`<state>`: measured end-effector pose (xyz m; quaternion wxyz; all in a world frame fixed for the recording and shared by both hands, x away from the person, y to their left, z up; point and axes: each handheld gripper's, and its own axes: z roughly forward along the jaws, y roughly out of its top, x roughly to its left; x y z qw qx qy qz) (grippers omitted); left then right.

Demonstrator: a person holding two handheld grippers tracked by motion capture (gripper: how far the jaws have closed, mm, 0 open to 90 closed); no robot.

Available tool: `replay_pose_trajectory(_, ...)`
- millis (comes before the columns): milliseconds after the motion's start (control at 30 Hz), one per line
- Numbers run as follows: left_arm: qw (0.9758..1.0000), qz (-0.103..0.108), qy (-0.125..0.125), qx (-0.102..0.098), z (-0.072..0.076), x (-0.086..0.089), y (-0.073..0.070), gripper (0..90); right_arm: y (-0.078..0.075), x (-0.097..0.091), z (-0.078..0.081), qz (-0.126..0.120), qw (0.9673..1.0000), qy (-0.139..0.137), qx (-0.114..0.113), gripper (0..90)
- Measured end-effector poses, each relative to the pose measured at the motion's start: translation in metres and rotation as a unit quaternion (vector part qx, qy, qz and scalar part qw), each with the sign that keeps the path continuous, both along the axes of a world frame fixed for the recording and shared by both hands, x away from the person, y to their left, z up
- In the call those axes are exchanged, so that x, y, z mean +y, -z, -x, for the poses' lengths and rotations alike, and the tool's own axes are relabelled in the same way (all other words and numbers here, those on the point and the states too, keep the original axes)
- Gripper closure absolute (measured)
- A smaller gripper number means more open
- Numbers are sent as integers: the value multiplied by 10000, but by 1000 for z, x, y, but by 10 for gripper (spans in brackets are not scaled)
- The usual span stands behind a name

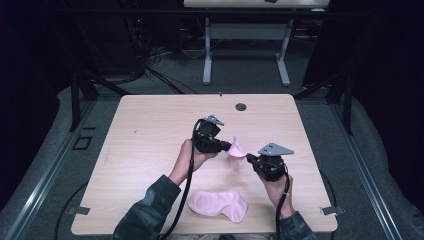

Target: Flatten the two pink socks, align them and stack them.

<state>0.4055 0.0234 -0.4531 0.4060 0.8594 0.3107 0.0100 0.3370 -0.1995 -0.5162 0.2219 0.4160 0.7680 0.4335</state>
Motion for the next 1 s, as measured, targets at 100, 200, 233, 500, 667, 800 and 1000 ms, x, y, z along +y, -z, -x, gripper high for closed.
replay_pose_trajectory(100, 10000, 56, 39, 18, 2, 0, -3, 893, -13, -2, 8, 159, 9997, 2, -199, 900)
replay_pose_trajectory(200, 9999, -33, 27, 150, 1, 6, 5, 893, -26, 12, 21, 623, 9975, -309, -144, 900)
replay_pose_trajectory(233, 9995, -144, 14, 268, 0, 12, 17, 893, -24, 18, 23, 711, 9965, -440, -88, 900)
replay_pose_trajectory(500, 9950, -453, -217, 860, -4, 46, 73, 890, 30, 45, 6, 830, 9828, -1301, 1017, 696)
replay_pose_trajectory(667, 9942, -460, -390, 891, 5, 63, 86, 883, 25, 1, -1, 217, 9901, -933, 1031, 581)
replay_pose_trajectory(800, 9932, -509, -462, 934, 9, 69, 91, 837, 22, -23, -7, 257, 9937, -373, 1029, 568)
replay_pose_trajectory(1000, 9922, -576, -634, 907, 12, 74, 93, 648, 33, -26, -18, 425, 9903, -330, 1282, 575)
